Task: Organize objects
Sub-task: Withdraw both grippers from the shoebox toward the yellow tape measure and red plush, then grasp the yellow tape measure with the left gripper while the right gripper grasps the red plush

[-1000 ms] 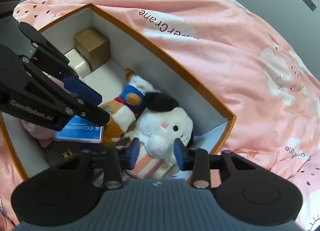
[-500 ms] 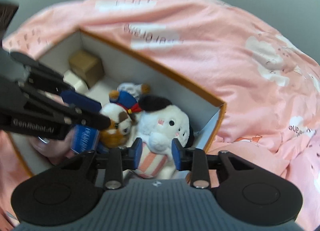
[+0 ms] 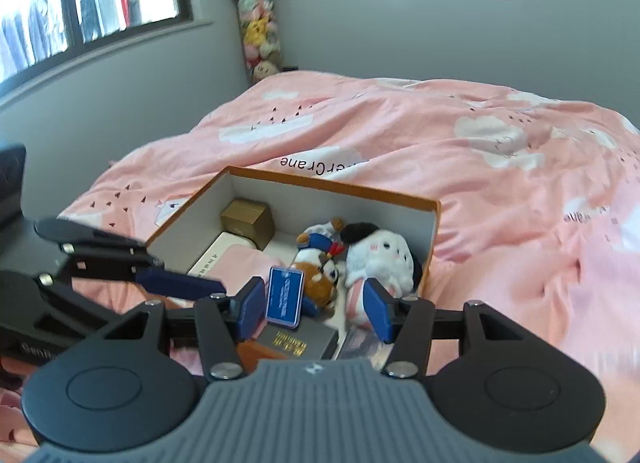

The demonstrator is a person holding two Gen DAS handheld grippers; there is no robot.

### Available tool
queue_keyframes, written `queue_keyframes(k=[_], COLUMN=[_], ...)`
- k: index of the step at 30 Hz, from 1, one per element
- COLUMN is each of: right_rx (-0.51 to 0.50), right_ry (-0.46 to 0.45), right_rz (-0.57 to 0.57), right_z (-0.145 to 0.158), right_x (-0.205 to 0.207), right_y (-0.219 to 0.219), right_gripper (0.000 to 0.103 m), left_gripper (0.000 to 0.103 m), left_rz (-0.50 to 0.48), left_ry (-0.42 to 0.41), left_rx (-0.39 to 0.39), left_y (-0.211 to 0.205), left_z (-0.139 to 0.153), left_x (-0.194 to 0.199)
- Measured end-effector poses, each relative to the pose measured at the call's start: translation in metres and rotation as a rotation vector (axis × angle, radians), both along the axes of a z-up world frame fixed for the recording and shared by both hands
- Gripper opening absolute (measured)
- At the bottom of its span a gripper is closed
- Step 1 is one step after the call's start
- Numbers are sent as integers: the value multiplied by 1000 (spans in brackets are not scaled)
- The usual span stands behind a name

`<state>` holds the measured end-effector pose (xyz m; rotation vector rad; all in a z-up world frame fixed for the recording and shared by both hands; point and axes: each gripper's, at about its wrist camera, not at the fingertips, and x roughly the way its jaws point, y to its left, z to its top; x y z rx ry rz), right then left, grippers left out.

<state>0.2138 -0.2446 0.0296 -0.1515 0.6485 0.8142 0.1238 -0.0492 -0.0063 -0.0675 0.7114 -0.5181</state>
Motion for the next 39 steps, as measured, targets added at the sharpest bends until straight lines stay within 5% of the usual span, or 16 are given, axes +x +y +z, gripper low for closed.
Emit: queue_keyframes(k=[12,35,39], right_rx=[-82,-49,-38], right_ry=[141,388,398], right_rz=[-90,-152,-157], right_z=[-80,-144,-146], right_x=[-23,21,21], right_y=[-11,-18,-20], right_gripper=[54,46,46], left_gripper=[71,71,65], left_rz=[12,-6,-20], left_ry=[145,217,218], left_rx=[124,184,195], left_y=[-30,-45,-48], left_z=[-80,-125,-128], left_x=[-6,9,7])
